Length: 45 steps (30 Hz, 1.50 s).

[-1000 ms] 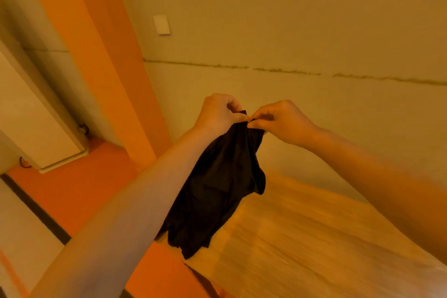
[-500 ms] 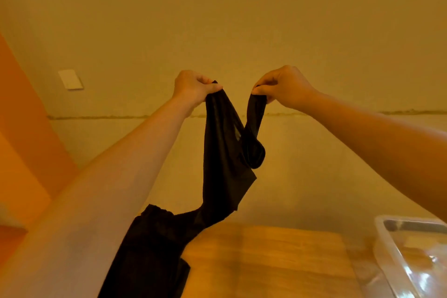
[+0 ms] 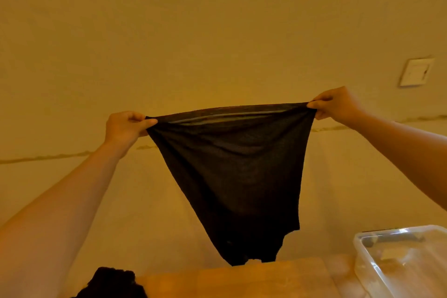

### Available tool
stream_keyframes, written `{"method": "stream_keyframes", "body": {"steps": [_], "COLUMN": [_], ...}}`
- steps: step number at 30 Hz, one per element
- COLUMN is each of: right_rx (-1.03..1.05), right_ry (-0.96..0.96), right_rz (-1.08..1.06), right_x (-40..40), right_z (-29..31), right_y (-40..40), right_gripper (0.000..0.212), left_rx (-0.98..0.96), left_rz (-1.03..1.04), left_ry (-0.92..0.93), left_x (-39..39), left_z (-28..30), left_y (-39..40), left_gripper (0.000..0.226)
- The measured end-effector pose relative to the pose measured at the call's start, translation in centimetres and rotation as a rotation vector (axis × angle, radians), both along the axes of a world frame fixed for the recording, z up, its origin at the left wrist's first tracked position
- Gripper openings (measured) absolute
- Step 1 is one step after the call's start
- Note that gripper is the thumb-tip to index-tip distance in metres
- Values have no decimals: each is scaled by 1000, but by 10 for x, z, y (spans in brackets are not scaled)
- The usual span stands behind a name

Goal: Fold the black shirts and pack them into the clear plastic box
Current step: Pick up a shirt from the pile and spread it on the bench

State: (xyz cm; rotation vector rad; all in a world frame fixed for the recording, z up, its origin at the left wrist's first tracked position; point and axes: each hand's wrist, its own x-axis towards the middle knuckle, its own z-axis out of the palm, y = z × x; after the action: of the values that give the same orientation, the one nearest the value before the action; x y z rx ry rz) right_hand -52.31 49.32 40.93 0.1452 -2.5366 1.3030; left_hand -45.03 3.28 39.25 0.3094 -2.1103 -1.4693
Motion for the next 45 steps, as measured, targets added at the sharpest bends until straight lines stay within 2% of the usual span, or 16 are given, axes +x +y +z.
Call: {"method": "stream_keyframes", "body": {"steps": [3,7,11,14,19,24,29,32,35,38,41,45], "right_rx": [3,52,157,262,381,355,486,490,532,631,688,727], "right_ry": [-8,-59,-101,-101,-80,-149,-178,-197,-243,-296,-358,-405], "right_rz": [5,36,75,106,168,176,240,333,423,464,466,417], "right_x": [2,9,25,44,96,161,227,257,284,305,326,354], "right_z": [-1,-9,-36,-65,-117,-176,-234,-270,-300,-329,-353,-374], "right_y": [18,32,46,54,63,80,89,97,100,101,104,105], "right_gripper": [8,2,8,9,19,22,22,23,23,22,26,26], "left_rx": [-33,-184,-385,-510,-603,-615,-587,-625,-730,-913,-1087,-1158], "left_rz": [-72,-142,-178,-237,-297,-341,-428,-493,-540,-571,-589,-619], "left_ry": [-14,-39,-122,-208,-231,-256,-383,-466,-540,-545,-524,-566], "left_x": [-1,3,17,37,92,171,249,290,320,340,354,376], "left_z": [-4,-7,-26,-53,-106,-163,-217,-249,-275,-298,-324,-356], "left_y": [-7,-6,-5,0,9,21,36,46,54,58,62,62], "left_gripper": [16,14,16,8,5,13,18,23,22,14,27,47]}}
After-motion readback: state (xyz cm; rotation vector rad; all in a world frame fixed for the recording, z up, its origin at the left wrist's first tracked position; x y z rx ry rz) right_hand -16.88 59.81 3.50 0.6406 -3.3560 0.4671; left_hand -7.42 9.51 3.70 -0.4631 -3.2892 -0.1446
